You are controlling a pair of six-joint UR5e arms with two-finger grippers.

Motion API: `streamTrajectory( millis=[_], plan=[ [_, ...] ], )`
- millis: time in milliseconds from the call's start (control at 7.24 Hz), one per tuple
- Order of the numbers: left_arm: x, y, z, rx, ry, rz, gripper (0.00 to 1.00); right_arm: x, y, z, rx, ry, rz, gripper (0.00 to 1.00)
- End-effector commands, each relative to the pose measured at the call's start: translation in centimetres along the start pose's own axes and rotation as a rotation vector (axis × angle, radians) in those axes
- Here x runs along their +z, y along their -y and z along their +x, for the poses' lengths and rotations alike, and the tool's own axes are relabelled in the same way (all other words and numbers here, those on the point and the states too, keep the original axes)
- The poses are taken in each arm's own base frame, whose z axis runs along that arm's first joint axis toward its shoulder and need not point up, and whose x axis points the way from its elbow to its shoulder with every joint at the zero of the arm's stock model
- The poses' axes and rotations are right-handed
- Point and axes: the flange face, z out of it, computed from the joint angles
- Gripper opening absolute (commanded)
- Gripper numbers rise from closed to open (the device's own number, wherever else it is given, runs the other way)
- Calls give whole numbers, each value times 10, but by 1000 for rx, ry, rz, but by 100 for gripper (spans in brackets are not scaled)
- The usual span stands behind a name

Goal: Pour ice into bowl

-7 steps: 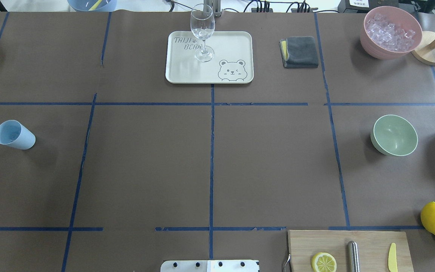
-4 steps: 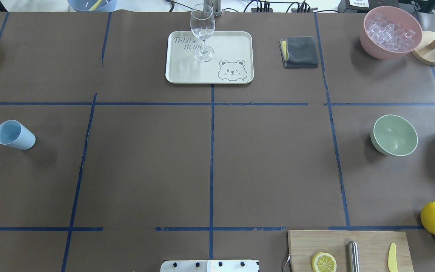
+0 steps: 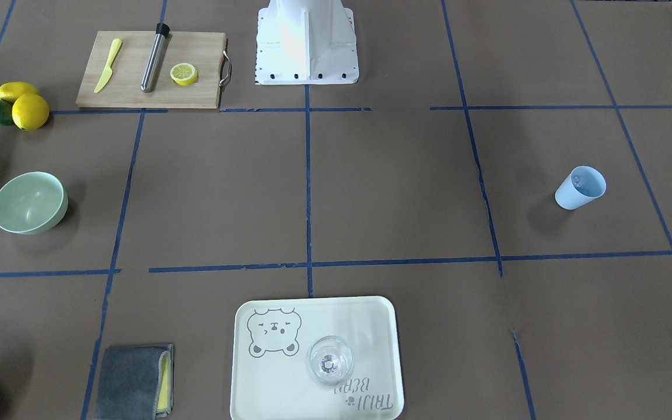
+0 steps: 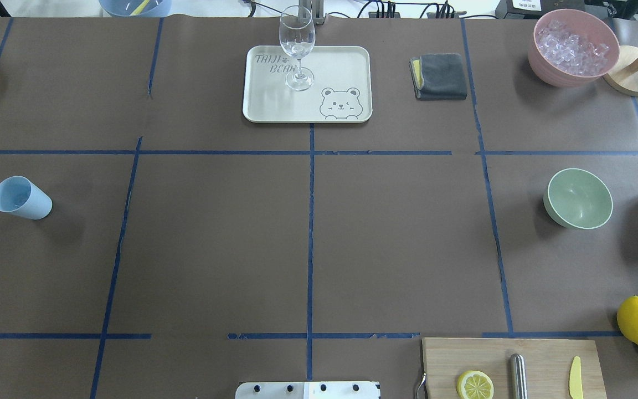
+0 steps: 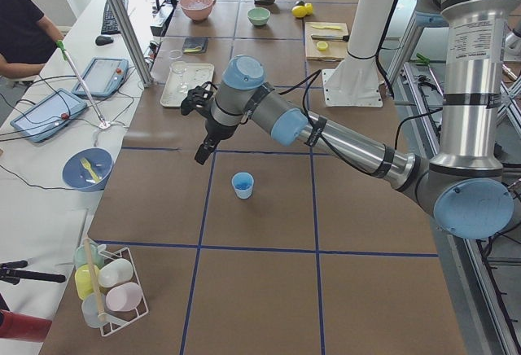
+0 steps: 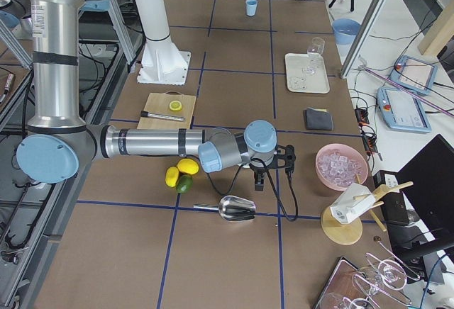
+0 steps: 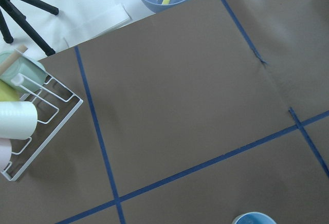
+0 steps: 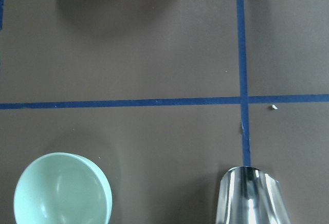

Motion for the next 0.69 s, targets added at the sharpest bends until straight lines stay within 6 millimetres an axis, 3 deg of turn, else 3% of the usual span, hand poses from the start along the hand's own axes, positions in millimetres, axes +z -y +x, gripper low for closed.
streamTrajectory(
  millis=[0, 276, 552],
  plan=[
    [6, -8, 61, -69, 10, 24, 100, 48, -27, -37, 3, -3, 56, 100],
    [13, -23, 73, -101, -26, 51, 100, 92, -45, -55, -2, -15, 49, 100],
    [14, -25, 75, -102, -29, 53, 100, 130, -62, -70, -14, -54, 41, 100]
  ],
)
